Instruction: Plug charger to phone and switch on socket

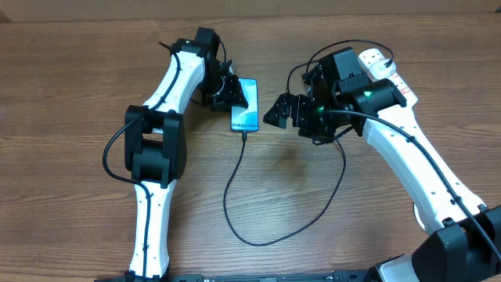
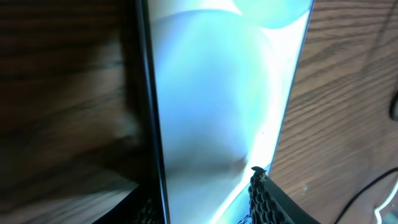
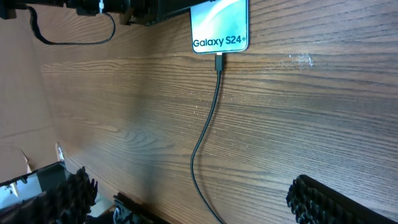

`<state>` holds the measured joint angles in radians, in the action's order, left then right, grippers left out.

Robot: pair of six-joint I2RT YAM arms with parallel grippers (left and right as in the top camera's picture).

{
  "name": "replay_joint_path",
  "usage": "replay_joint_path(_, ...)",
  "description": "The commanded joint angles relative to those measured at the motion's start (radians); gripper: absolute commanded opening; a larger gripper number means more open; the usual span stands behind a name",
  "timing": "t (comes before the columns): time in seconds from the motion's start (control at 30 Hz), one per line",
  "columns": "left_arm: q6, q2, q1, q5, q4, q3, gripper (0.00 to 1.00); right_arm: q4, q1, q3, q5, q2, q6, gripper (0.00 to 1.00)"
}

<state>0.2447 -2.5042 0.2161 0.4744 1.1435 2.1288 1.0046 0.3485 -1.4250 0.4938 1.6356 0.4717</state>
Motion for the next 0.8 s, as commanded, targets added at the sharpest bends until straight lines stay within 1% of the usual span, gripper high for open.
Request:
replay_joint_path(0.0,0.007,-0.009,-0.006,-0.134,0.011,-0.002,0.42,-0.003,-0.001,-0.014,0.008,-0.006,0.002,1.00)
replay_joint_path(0.1,0.006,-0.009,-0.006,-0.170,0.021,-0.002,0.43,-0.002,-0.001,-0.014,0.008,-0.006,0.002,1.00)
replay_joint_path(0.23,0.006,-0.009,-0.006,-0.172,0.030,-0.002,0.42,0.000,-0.001,-0.014,0.006,-0.006,0.001,1.00)
replay_joint_path(0.33,0.006,0.002,-0.016,-0.171,0.072,0.026,0.35,0.024,-0.001,-0.014,-0.059,-0.006,-0.002,1.00)
replay_joint_path(0.37,0.006,0.007,-0.021,-0.171,0.090,0.043,0.35,0.031,-0.001,-0.014,-0.075,-0.006,-0.002,1.00)
replay_joint_path(0.43,0.007,0.026,-0.034,-0.171,0.132,0.091,0.37,0.035,-0.007,-0.016,-0.074,-0.006,-0.005,1.00)
replay_joint_path(0.5,0.006,0.061,-0.048,-0.171,0.173,0.151,0.42,0.048,-0.017,-0.029,-0.065,-0.006,-0.071,1.00)
replay_joint_path(0.57,0.002,0.137,-0.065,-0.172,0.195,0.218,0.45,0.132,-0.051,-0.081,-0.113,-0.006,-0.137,1.00)
replay_joint_path(0.63,0.002,0.200,-0.068,-0.184,0.195,0.241,0.48,0.209,-0.095,-0.139,-0.200,-0.006,-0.137,1.00)
replay_joint_path(0.67,0.002,0.255,-0.068,-0.208,0.191,0.245,0.51,0.249,-0.122,-0.174,-0.226,-0.006,-0.142,1.00)
replay_joint_path(0.7,0.002,0.298,-0.068,-0.232,0.191,0.245,0.57,0.295,-0.158,-0.223,-0.232,-0.005,-0.169,1.00)
replay_joint_path(0.73,0.002,0.335,-0.067,-0.259,0.192,0.245,0.69,0.324,-0.185,-0.259,-0.232,-0.005,-0.190,1.00)
replay_joint_path(0.77,0.002,0.368,-0.066,-0.283,0.193,0.245,1.00,0.351,-0.219,-0.300,-0.242,-0.003,-0.206,1.00)
